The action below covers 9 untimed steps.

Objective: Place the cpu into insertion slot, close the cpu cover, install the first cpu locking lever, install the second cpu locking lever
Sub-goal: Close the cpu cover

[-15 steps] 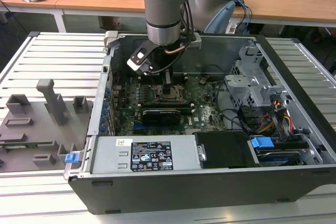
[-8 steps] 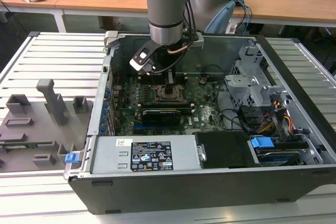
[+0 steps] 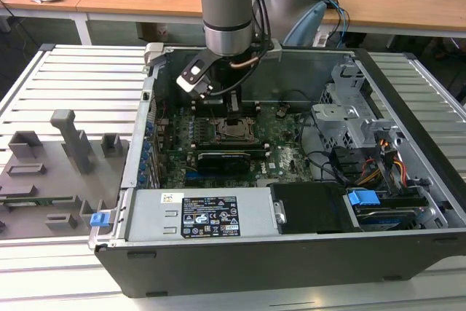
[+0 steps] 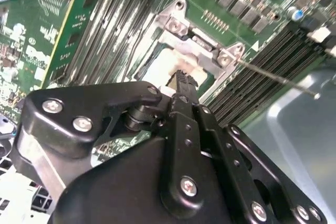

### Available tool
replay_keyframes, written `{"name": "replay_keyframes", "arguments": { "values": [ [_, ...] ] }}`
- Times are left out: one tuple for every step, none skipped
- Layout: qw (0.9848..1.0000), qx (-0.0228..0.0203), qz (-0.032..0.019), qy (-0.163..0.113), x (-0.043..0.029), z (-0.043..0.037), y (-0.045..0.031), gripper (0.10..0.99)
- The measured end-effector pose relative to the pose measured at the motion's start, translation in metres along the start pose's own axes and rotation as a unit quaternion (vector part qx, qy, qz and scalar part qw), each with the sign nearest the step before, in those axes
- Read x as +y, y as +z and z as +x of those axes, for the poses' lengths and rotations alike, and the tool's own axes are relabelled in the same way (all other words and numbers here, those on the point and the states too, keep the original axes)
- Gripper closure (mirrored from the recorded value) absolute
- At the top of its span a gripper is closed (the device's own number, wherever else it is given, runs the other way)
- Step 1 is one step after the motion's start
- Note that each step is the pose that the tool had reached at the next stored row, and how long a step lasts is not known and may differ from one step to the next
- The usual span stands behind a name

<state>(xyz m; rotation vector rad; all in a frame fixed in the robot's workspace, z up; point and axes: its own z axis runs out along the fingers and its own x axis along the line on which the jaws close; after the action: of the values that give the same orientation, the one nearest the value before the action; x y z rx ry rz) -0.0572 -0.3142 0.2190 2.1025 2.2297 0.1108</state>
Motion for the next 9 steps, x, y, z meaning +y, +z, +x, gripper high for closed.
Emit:
{"name": "replay_keyframes", "arguments": {
  "values": [
    [1.0000, 0.0000, 0.0000, 0.000, -0.0019, 0.0001, 0.0002, 0.980],
    [1.0000, 0.0000, 0.0003, 0.000, -0.0033, 0.0002, 0.0015, 0.980],
    [1.0000, 0.0001, 0.0016, 0.000, -0.0040, 0.0002, 0.0056, 0.980],
    [1.0000, 0.0001, 0.0026, 0.000, -0.0043, 0.0002, 0.0082, 0.980],
    [1.0000, 0.0002, 0.0030, 0.000, -0.0045, 0.0002, 0.0094, 0.980],
    [1.0000, 0.0002, 0.0033, 0.000, -0.0047, 0.0002, 0.0104, 0.980],
    [1.0000, 0.0002, 0.0036, 0.000, -0.0049, 0.0003, 0.0115, 0.980],
    [1.0000, 0.0002, 0.0037, 0.000, -0.0052, 0.0002, 0.0118, 0.980],
    [1.0000, 0.0001, 0.0038, 0.000, -0.0057, 0.0002, 0.0121, 0.980]
  ]
}}
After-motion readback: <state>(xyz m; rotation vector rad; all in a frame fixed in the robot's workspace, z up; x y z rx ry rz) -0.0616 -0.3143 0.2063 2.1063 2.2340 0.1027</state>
